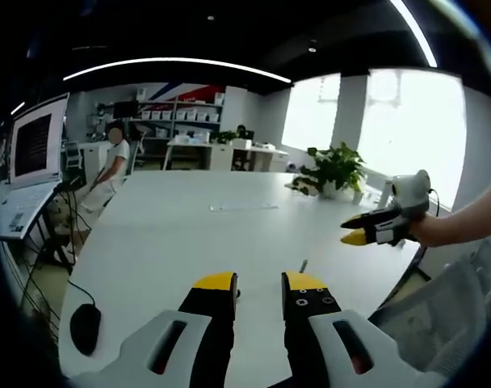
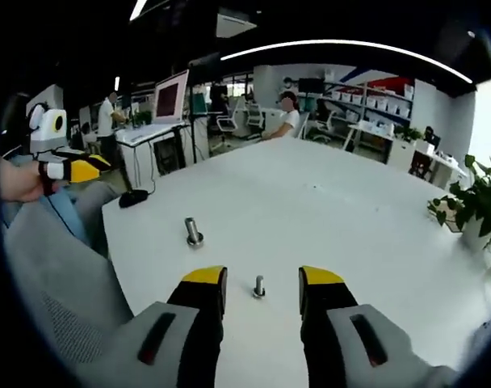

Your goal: Place the washer onto the threaded stud by aligning its center hole with the stud, sliding it down to the base, and recovering from edge contact or off-axis alignment until the washer reaches the visible bottom stop.

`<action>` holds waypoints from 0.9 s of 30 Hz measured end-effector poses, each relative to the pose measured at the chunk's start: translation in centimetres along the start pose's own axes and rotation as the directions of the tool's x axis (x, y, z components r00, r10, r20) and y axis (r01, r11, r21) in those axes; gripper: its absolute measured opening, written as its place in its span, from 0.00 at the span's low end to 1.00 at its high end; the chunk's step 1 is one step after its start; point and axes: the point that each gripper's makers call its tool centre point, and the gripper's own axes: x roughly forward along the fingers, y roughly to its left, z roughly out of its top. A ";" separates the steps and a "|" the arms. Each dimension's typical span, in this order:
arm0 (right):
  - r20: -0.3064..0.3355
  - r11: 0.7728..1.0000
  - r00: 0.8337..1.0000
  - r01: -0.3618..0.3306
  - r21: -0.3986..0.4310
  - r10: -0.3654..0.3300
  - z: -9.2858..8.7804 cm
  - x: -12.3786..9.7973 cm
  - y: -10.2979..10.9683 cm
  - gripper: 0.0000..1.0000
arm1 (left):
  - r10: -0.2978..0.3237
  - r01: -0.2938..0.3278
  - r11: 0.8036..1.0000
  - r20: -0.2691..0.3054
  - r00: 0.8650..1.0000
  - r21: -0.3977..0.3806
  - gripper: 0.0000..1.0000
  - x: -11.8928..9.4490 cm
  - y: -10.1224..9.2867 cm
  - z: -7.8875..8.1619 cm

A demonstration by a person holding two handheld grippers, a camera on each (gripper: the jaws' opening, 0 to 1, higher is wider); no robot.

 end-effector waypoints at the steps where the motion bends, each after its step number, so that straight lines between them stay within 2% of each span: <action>1: 0.024 1.000 1.000 0.010 0.012 -0.010 0.4 -0.6 0.1 0.37 | 0.001 -0.001 1.000 0.001 1.000 -0.001 0.20 0.0 0.0 0.0; 6: 0.063 0.999 0.997 0.045 0.014 -0.046 1.0 -2.6 0.5 0.36 | 0.006 -0.006 1.000 0.002 1.000 -0.002 0.20 0.0 0.2 0.1; 12: 0.110 0.988 0.990 0.068 0.136 -0.083 0.5 -4.2 0.3 0.36 | 0.014 -0.014 1.000 -0.002 1.000 -0.007 0.20 0.0 0.4 0.0; 17: 0.118 0.985 0.988 0.079 0.153 -0.098 0.3 -5.4 0.6 0.36 | 0.027 -0.027 1.000 0.001 1.000 -0.014 0.20 -0.1 0.6 0.0; 23: 0.146 0.973 0.982 0.088 0.216 -0.121 1.0 -6.8 0.8 0.37 | 0.038 -0.038 0.999 0.006 0.999 -0.010 0.21 -0.1 1.0 0.1; 24: 0.143 0.974 0.982 0.091 0.208 -0.122 0.9 -6.8 1.0 0.37 | 0.039 -0.039 0.999 0.007 0.999 -0.010 0.21 -0.2 0.9 0.2; 25: 0.135 0.981 0.983 0.105 0.165 -0.128 0.8 -6.9 1.0 0.37 | 0.039 -0.038 0.999 0.007 0.999 -0.011 0.21 -0.2 0.8 0.2; 27: 0.145 0.979 0.981 0.106 0.175 -0.132 1.0 -7.3 0.9 0.39 | 0.039 -0.039 0.999 0.003 0.999 -0.011 0.21 -0.2 0.8 0.1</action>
